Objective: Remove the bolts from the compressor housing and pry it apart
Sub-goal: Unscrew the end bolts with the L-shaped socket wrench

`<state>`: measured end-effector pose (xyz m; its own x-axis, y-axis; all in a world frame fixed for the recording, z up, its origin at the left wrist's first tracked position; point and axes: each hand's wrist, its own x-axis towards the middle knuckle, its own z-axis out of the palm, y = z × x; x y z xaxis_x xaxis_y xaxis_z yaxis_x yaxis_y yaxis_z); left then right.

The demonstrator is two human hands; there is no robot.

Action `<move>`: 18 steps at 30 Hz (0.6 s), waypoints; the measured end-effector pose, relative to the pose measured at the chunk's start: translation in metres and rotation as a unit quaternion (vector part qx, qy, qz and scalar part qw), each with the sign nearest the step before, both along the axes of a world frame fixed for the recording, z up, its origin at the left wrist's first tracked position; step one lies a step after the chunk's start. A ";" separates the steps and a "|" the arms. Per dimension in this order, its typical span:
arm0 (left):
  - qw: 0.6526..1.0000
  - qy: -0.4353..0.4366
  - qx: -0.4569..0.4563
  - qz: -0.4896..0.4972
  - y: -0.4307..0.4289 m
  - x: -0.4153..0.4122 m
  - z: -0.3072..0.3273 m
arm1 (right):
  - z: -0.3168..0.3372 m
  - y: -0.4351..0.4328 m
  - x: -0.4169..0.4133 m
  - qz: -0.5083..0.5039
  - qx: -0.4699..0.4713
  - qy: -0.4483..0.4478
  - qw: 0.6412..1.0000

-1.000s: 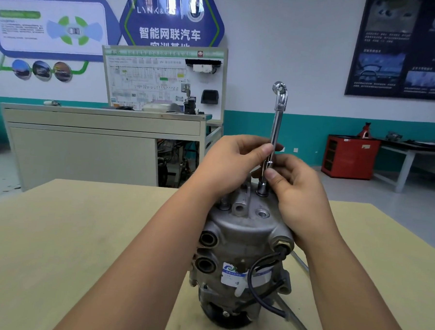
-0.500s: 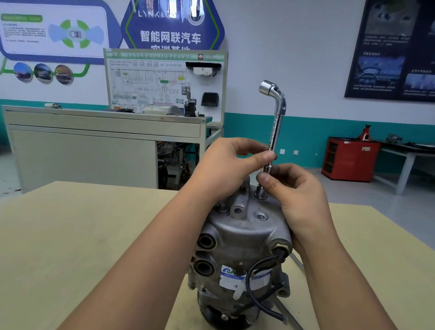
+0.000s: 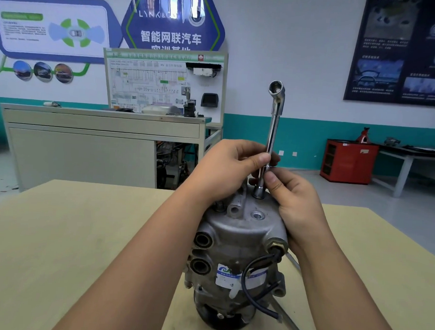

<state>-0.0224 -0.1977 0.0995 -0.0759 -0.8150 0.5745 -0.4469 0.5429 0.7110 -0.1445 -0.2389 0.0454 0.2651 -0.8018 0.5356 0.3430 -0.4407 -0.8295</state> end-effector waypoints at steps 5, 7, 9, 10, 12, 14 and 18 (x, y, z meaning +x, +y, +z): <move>1.000 -0.013 -0.009 0.024 -0.001 0.000 0.000 | -0.002 0.000 -0.001 0.028 0.000 -0.006 1.000; 0.999 -0.008 -0.006 0.039 -0.003 0.001 0.000 | -0.002 0.000 -0.001 0.027 -0.003 -0.009 1.000; 0.999 0.002 0.003 0.051 -0.004 0.001 0.000 | -0.002 -0.001 -0.002 0.014 -0.015 -0.003 1.000; 0.998 0.006 0.008 0.055 -0.005 0.001 0.000 | -0.002 -0.001 -0.002 0.008 -0.023 0.002 1.000; 0.998 0.008 0.012 0.061 -0.005 0.000 -0.001 | -0.002 -0.001 -0.002 0.001 -0.027 0.006 1.000; 0.998 0.009 0.015 0.062 -0.006 0.000 -0.001 | -0.002 -0.001 -0.002 -0.005 -0.016 -0.001 1.000; 0.998 0.014 0.002 0.065 -0.006 0.001 -0.002 | -0.002 -0.002 0.000 -0.006 -0.006 -0.011 1.000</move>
